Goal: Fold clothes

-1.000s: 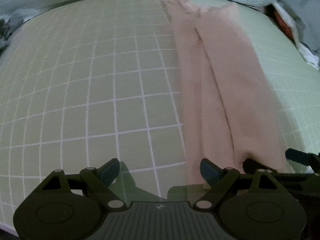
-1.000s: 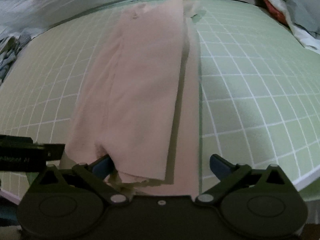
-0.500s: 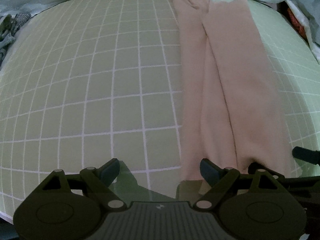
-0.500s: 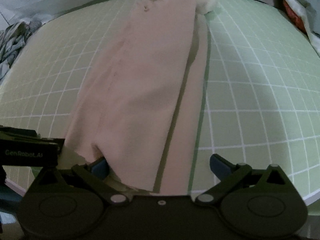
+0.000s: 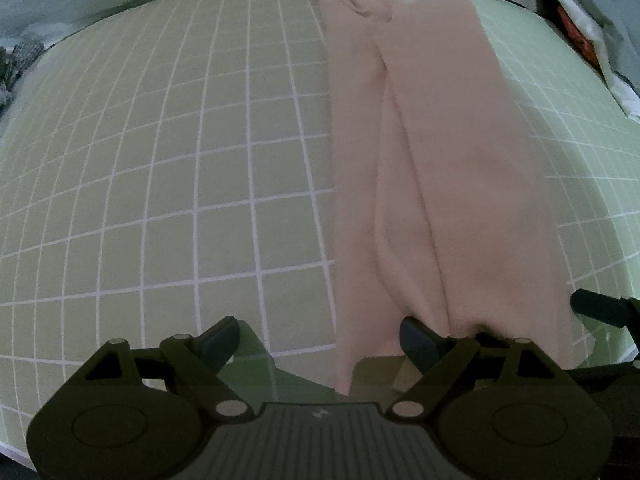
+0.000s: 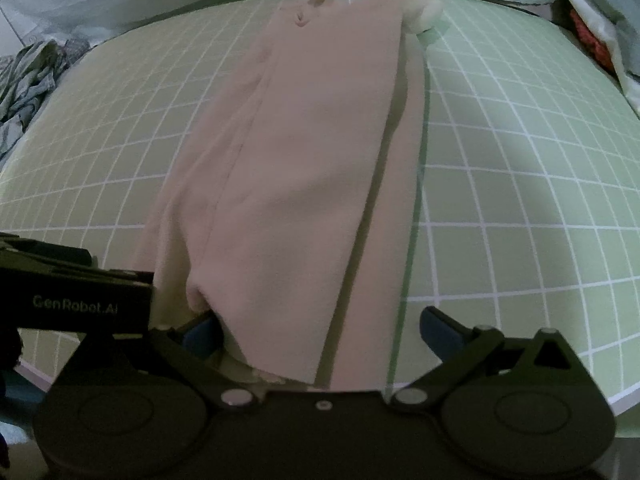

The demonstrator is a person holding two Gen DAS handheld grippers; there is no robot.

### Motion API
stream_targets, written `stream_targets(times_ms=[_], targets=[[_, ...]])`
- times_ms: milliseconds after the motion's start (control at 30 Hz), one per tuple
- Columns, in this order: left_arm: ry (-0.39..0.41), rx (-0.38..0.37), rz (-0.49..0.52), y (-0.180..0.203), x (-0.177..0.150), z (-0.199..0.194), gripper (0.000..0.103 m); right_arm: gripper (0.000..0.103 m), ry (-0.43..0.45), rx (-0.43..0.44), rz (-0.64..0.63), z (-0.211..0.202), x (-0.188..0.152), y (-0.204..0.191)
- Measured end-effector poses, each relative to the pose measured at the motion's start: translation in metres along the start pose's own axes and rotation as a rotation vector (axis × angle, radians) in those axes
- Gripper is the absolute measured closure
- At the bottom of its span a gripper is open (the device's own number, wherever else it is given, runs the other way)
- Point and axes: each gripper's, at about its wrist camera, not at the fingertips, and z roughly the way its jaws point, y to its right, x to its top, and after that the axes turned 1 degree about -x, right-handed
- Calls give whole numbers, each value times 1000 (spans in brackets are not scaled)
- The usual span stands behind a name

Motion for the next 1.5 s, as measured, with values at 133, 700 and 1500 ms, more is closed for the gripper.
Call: stream_targets(times_ms=[133, 700, 1500], targets=[[15, -6, 3, -15, -20, -5, 17, 0, 11, 1, 6, -1, -4, 0], [74, -132, 52, -7, -34, -14, 81, 37, 45, 60, -53, -10, -8, -7], [178, -416, -132, -41, -4, -92, 95, 86, 174, 234, 144, -69, 41, 44]])
